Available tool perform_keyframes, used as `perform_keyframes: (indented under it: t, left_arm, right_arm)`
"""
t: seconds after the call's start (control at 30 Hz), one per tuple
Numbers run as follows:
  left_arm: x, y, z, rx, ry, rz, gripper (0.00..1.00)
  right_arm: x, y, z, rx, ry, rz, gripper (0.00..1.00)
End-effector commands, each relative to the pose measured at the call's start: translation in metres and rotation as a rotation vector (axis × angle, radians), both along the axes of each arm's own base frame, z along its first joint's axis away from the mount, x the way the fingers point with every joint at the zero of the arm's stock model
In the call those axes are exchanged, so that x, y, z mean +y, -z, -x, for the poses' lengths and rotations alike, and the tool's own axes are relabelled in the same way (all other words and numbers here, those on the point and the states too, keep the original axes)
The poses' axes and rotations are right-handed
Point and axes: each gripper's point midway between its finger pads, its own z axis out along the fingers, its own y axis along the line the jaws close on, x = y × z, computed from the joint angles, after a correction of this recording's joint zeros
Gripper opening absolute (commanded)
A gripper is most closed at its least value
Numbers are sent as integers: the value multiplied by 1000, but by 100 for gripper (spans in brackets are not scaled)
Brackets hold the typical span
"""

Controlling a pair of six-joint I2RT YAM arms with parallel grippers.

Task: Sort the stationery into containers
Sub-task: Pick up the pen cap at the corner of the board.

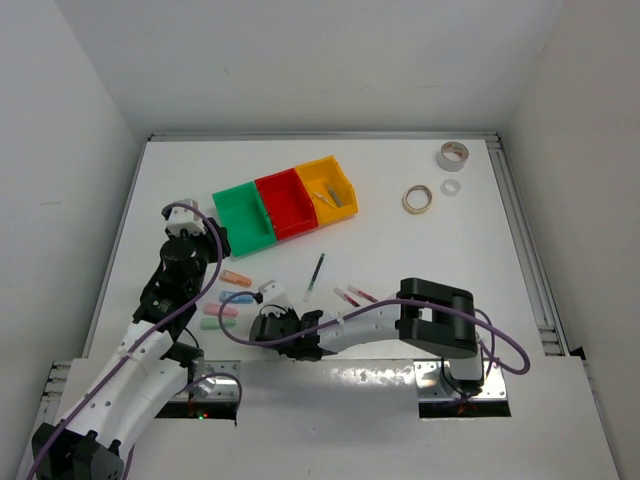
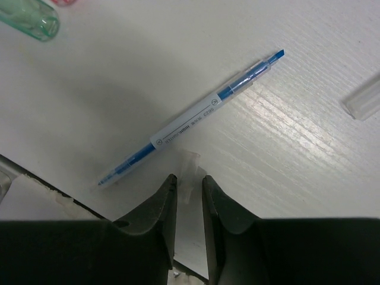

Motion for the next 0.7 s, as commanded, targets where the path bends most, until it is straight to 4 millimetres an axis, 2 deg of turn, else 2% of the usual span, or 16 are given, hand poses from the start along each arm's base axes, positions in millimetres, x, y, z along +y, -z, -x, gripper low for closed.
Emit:
perform_keyframes:
  t: [0.0,0.1,0.17,0.37,0.5,0.57,0.6,0.67]
  left_arm:
    - [-2,-9,1,-30,6,-2,50]
    - [-1,-9,1,-30,5,-2,50]
    - [-1,-7,1,-26,5,-3,50]
    - [-1,-7,2,-23,7,-7,50]
    - [0,-4,3,-17,5,-5,50]
    - [-1,-4,3,-17,7,-2,50]
    - [-1,-4,3,-17,7,-4,50]
    - [-1,-4,3,-15,9,-11,50]
  right_arm:
    - [-18,5,10,24,-52,62,23]
    - [-19,7,11,24,-56,57,17]
    - [-20,7,9,11,-49,51,8]
    - [-25,7,2,-25,-59,66,5]
    - [-26,10,1,-28,-115,79,12]
    - [-27,14,2,-21,-145,97,9]
    - [-30,17,1,-15,-147,104,1]
    - [-34,18,0,-12,-144,107,0]
